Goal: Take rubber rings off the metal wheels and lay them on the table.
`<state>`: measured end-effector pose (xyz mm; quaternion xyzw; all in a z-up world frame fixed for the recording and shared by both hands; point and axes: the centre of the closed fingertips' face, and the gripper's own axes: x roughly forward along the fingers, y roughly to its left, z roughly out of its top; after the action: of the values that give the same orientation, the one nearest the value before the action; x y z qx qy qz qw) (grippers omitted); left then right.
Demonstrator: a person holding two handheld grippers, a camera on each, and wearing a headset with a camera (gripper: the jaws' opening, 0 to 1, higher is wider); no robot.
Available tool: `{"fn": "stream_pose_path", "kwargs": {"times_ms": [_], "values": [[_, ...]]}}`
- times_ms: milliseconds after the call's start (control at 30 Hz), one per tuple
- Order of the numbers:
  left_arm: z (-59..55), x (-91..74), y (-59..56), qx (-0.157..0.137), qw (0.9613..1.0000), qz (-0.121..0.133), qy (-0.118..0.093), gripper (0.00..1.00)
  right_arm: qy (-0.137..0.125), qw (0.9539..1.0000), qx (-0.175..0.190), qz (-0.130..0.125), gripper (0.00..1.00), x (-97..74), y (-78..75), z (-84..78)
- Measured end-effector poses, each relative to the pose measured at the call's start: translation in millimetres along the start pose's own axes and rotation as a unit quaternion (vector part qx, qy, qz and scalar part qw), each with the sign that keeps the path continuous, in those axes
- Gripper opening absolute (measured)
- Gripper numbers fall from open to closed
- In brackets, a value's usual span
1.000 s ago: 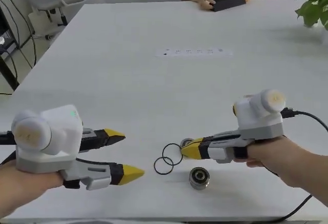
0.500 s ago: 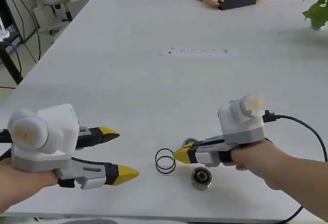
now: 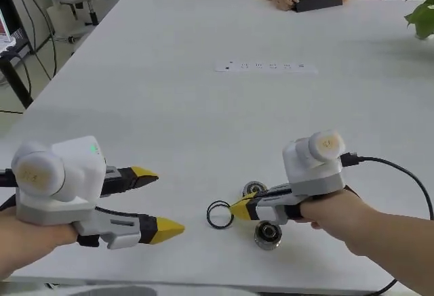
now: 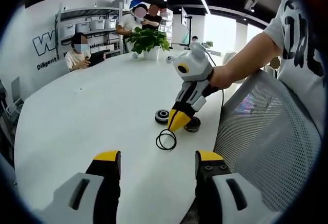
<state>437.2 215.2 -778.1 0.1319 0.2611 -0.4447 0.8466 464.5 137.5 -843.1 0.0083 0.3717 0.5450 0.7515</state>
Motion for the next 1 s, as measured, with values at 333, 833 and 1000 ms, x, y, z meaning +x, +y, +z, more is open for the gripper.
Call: {"fn": "stream_pose_path", "kwargs": {"times_ms": [333,833,1000], "values": [[-5.2,1.4,1.8,-0.005,1.0,0.0,0.006,0.56,0.004,0.9999,-0.009,-0.011,0.05,0.4,-2.1,-2.5],[-2.6,9.9,-0.9,-0.002,0.9999,-0.011,0.009,0.56,-0.031,0.9995,-0.002,-0.002,0.09,-15.0,2.7,12.9],[0.1,14.0,-0.2,0.001,0.9999,-0.013,0.008,0.56,-0.04,0.9992,-0.003,-0.002,0.1,-24.0,2.5,17.2]]}}
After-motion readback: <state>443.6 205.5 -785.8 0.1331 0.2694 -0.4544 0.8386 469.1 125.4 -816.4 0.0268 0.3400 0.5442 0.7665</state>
